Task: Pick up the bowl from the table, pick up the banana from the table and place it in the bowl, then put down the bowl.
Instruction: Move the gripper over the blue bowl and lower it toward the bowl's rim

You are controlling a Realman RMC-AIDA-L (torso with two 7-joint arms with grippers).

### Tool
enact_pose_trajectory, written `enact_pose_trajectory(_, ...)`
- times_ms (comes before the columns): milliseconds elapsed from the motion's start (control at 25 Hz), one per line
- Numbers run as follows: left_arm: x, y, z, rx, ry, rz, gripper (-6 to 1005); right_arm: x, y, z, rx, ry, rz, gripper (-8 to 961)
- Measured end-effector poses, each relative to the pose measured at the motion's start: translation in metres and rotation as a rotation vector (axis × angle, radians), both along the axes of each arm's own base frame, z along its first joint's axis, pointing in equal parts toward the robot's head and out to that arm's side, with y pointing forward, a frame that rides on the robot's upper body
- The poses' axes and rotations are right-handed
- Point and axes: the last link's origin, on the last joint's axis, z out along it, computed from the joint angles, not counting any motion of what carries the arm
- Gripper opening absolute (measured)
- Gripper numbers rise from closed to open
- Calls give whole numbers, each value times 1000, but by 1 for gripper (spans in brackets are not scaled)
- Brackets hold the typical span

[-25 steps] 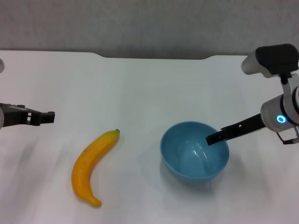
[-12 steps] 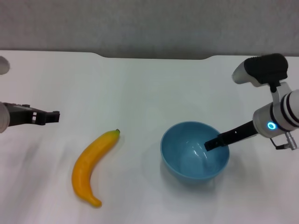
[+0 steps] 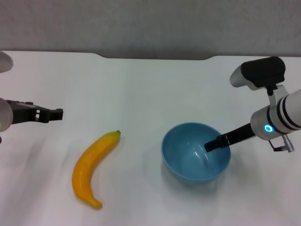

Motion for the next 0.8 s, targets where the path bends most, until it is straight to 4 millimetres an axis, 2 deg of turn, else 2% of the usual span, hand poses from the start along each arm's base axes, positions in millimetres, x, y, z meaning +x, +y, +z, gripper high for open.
enact_pose_trajectory(480,4,1,-6,-12,2,-14,880,-1,-7,-15,-34,13,23,892)
enact_pose_trajectory(800,2,1,-6,-9,1,-9,880,-5,-3,-15,-27,1,53,700)
